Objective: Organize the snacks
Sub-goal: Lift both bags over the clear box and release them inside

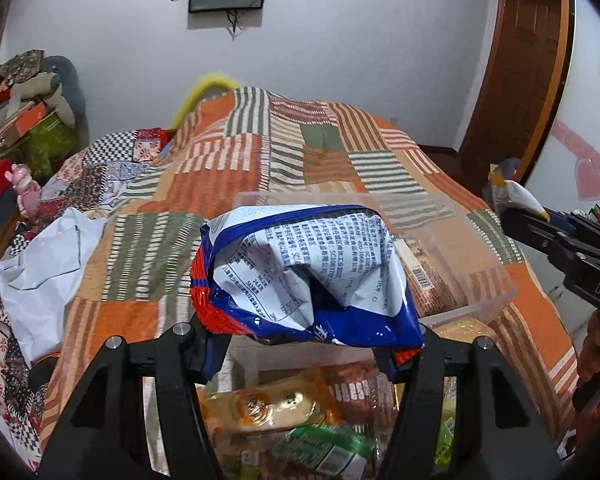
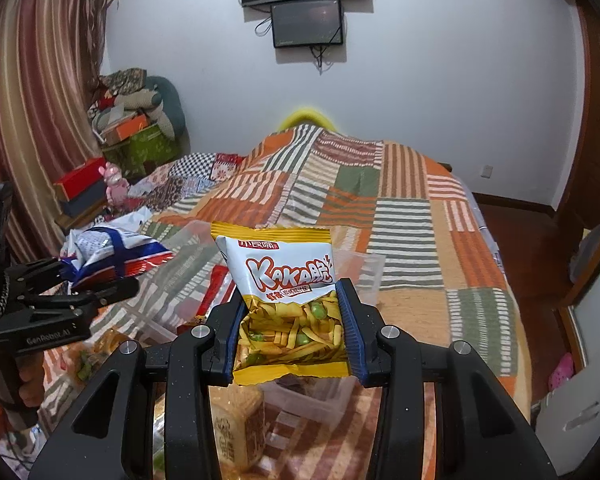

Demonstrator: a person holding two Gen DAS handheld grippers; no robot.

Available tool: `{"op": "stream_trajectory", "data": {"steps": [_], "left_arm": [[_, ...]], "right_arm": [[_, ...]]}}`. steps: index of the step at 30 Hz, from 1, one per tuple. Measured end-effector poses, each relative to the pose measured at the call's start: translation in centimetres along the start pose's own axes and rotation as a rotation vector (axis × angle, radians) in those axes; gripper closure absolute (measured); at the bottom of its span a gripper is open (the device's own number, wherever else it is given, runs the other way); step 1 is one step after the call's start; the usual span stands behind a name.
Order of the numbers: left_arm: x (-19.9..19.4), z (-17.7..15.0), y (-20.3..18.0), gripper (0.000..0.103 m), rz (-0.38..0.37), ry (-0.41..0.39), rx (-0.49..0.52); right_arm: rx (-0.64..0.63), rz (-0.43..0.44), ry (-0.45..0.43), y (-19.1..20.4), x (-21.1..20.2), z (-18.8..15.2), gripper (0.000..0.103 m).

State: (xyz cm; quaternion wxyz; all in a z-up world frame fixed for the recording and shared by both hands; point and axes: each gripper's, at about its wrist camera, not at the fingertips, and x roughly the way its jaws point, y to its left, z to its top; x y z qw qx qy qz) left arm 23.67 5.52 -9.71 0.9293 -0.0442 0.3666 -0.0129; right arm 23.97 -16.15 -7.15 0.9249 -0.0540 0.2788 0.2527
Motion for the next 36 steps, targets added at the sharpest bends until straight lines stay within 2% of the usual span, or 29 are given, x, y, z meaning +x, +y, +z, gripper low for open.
{"op": "stream_trajectory", "data": {"steps": [7, 16, 22, 29, 36], "left_arm": [[2.3, 0.3, -1.0, 0.044, -0.028, 0.026, 0.01], [4.2, 0.5, -1.2, 0.044, -0.063, 0.069, -0.008], [4.9, 0.5, -1.3, 0.043, -0.051, 0.078, -0.008], [5.4, 0.3, -1.2, 0.038, -0.043, 0.108, -0.02], [3.6, 0.6, -1.3, 0.035, -0.039, 0.076, -0.017]], "right_arm": [[-0.018, 0.014, 0.05, 0.2, 2.2, 0.0, 0.065], [-0.016, 0.037, 0.156, 0.1, 5.2, -0.7, 0.065], [-0.024, 0.031, 0.201, 0.3, 6.2, -1.1, 0.064], [-0.034, 0.029, 0.197, 0.3, 6.0, -0.9, 0.064], [-0.027, 0.03, 0.182, 0.0, 5.2, -0.6, 0.061]]}}
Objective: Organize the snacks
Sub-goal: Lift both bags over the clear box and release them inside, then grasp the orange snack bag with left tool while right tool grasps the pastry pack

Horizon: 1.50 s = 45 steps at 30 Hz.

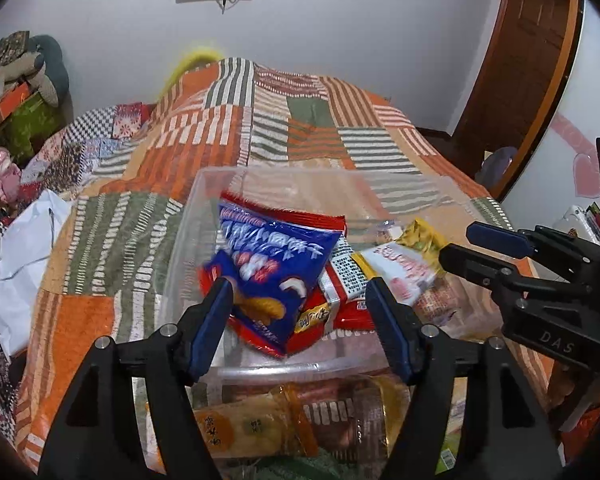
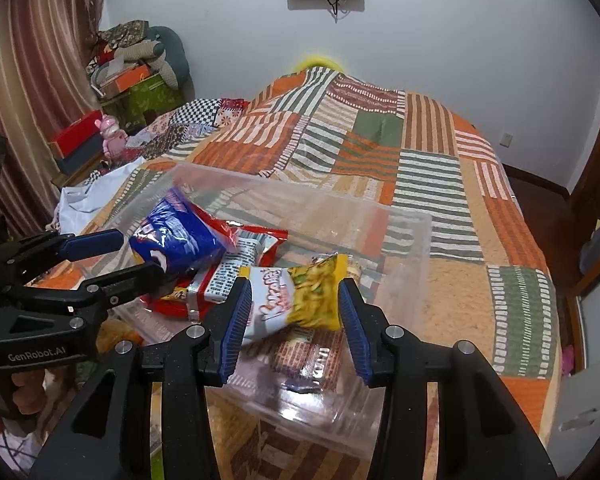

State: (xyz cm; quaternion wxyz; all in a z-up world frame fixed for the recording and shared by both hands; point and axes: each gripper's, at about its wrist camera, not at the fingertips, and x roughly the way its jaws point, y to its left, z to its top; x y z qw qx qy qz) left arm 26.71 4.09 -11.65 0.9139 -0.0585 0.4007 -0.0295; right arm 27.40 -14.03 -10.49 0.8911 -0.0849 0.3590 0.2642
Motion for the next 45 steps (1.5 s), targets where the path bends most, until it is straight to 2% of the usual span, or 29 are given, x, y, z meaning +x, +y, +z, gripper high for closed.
{"op": "stream_trajectory", "data": {"steps": [5, 10, 15, 21, 26, 32, 34, 37, 45], "left_arm": [[-2.0, -0.1, -0.4, 0.033, 0.012, -0.027, 0.023], [-4.4, -0.7, -0.2, 0.03, 0.025, -0.056, 0.024], [-6.9, -1.8, 0.2, 0.029, 0.045, -0.075, 0.03], [-9.3, -3.4, 0.8, 0.027, 0.066, -0.088, 0.027], [-10.5, -5.0, 1.9, 0.023, 0.095, -0.082, 0.014], [-10.3, -7.7, 3.5, 0.023, 0.12, -0.033, -0.014], [-9.9, -8.5, 4.2, 0.022, 0.116, -0.012, -0.034], [-9.4, -9.7, 4.8, 0.022, 0.104, 0.01, -0.061], [-8.1, -12.1, 4.6, 0.022, 0.097, 0.05, -0.043]], "right_arm": [[0.007, -0.004, -0.031, -0.2, -1.9, 0.0, 0.06], [0.012, -0.013, -0.078, -0.1, -4.4, -0.5, 0.053], [0.02, -0.006, -0.115, 0.3, -6.7, -1.0, 0.052], [0.018, -0.023, -0.154, 0.9, -8.9, -2.2, 0.046], [0.011, -0.028, -0.149, 1.4, -9.3, -3.6, 0.046], [-0.002, -0.045, -0.143, 1.9, -9.6, -5.5, 0.044], [0.007, -0.045, -0.143, 2.0, -9.8, -6.3, 0.04], [0.018, -0.047, -0.134, 2.0, -9.5, -7.2, 0.039], [0.069, -0.032, -0.045, 1.5, -7.6, -10.2, 0.039]]}}
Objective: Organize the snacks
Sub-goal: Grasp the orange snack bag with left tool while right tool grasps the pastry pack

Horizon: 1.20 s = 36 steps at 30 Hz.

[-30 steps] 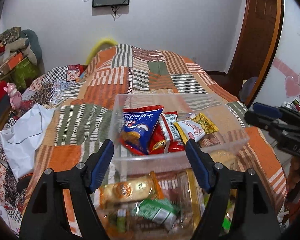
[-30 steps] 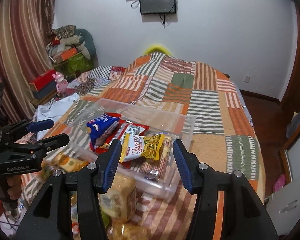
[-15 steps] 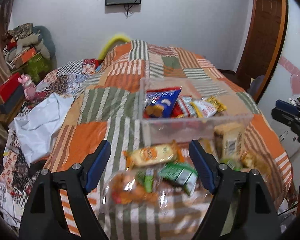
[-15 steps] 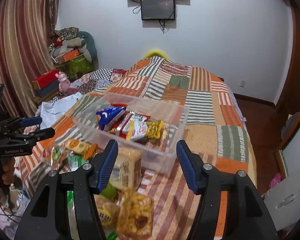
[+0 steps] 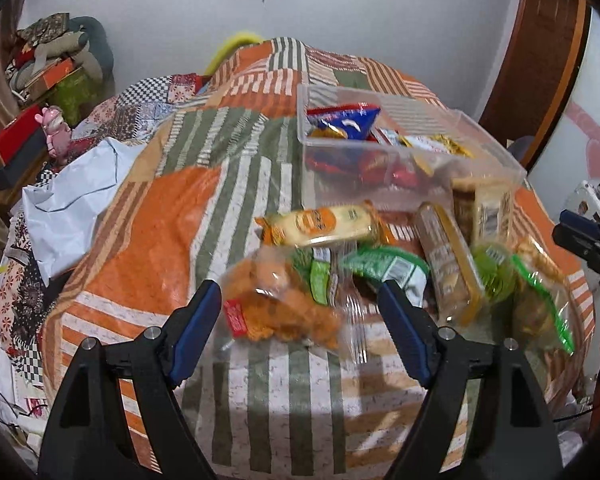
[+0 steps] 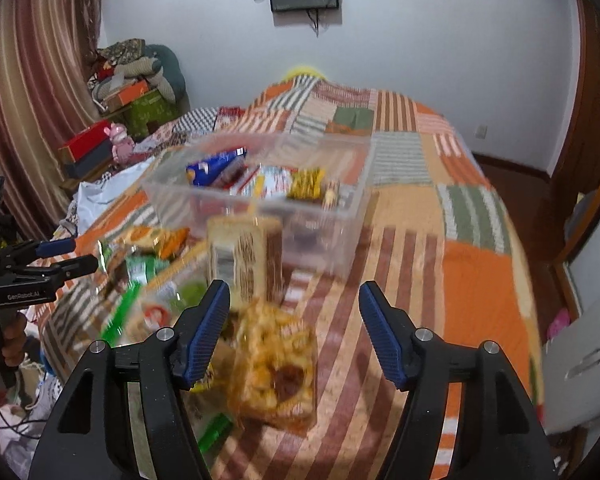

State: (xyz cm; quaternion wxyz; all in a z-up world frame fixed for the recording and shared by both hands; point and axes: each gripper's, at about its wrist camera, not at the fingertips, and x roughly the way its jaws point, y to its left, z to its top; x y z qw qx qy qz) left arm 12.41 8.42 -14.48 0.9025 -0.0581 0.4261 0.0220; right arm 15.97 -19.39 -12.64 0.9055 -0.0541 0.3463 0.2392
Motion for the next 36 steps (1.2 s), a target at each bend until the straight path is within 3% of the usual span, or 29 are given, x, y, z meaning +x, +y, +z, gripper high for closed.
{"op": "stream_trajectory", "data": {"steps": [9, 13, 23, 25, 27, 36], "left_arm": [[1.6, -0.2, 0.2, 0.013, 0.023, 0.008, -0.008], [3.1, -0.3, 0.6, 0.012, 0.04, 0.043, -0.026], [4.8, -0.6, 1.4, 0.012, 0.057, 0.038, -0.045], [4.9, -0.7, 1.4, 0.014, 0.062, 0.033, -0.049], [4.8, -0.8, 1.6, 0.025, 0.082, 0.023, -0.049], [3.5, -0.9, 1.7, 0.035, 0.076, -0.002, -0.048]], "right_arm": [[0.046, 0.027, 0.066, -0.7, 1.1, -1.9, 0.039], [0.051, 0.025, 0.08, -0.7, 1.5, -2.5, 0.039], [0.1, 0.055, 0.095, -1.8, 2.2, -2.8, 0.042], [0.105, 0.065, 0.093, -1.9, 2.2, -2.8, 0.048], [0.09, 0.061, 0.09, -1.7, 2.0, -3.0, 0.05], [0.068, 0.055, 0.076, -1.4, 1.3, -2.9, 0.06]]}}
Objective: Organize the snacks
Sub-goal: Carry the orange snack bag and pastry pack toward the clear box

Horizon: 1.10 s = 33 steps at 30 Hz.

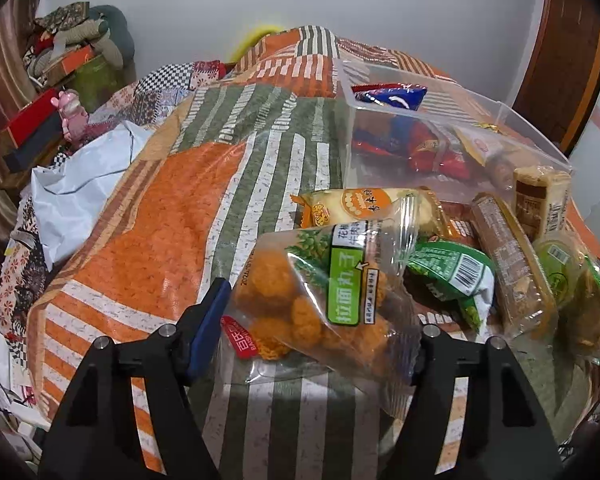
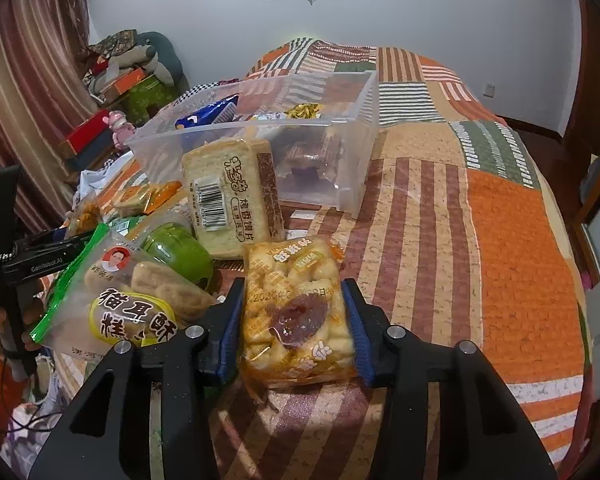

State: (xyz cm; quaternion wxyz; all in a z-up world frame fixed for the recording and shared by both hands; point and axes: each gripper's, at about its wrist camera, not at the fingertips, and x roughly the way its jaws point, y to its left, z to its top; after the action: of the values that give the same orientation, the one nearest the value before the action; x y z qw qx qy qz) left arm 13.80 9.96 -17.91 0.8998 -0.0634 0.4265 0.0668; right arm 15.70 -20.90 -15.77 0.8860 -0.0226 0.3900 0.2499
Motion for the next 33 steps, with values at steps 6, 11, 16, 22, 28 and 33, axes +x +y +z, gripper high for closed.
{"op": "stream_trajectory", "data": {"steps": [6, 11, 16, 22, 28, 33], "left_arm": [[-1.5, 0.0, 0.3, 0.044, -0.018, -0.017, -0.013], [-3.2, 0.1, 0.2, 0.044, -0.022, -0.05, -0.017], [-4.6, 0.8, -0.1, 0.044, -0.033, -0.086, -0.012], [-6.4, 2.3, -0.9, 0.045, -0.046, -0.146, 0.001], [-7.2, 4.2, -2.1, 0.045, -0.061, -0.193, 0.022], [-7.5, 6.1, -3.1, 0.045, -0.087, -0.221, 0.033]], "right_arm": [[0.011, -0.029, -0.026, -0.2, -0.8, 0.3, 0.061], [0.031, -0.046, -0.066, -0.9, -2.6, 0.7, 0.061], [0.037, -0.059, -0.105, -1.2, -3.7, 1.4, 0.061], [0.034, -0.069, -0.15, -1.2, -4.7, 2.5, 0.061], [0.029, -0.076, -0.193, -1.1, -5.3, 4.1, 0.061], [0.025, -0.077, -0.22, -0.9, -5.4, 5.3, 0.061]]}}
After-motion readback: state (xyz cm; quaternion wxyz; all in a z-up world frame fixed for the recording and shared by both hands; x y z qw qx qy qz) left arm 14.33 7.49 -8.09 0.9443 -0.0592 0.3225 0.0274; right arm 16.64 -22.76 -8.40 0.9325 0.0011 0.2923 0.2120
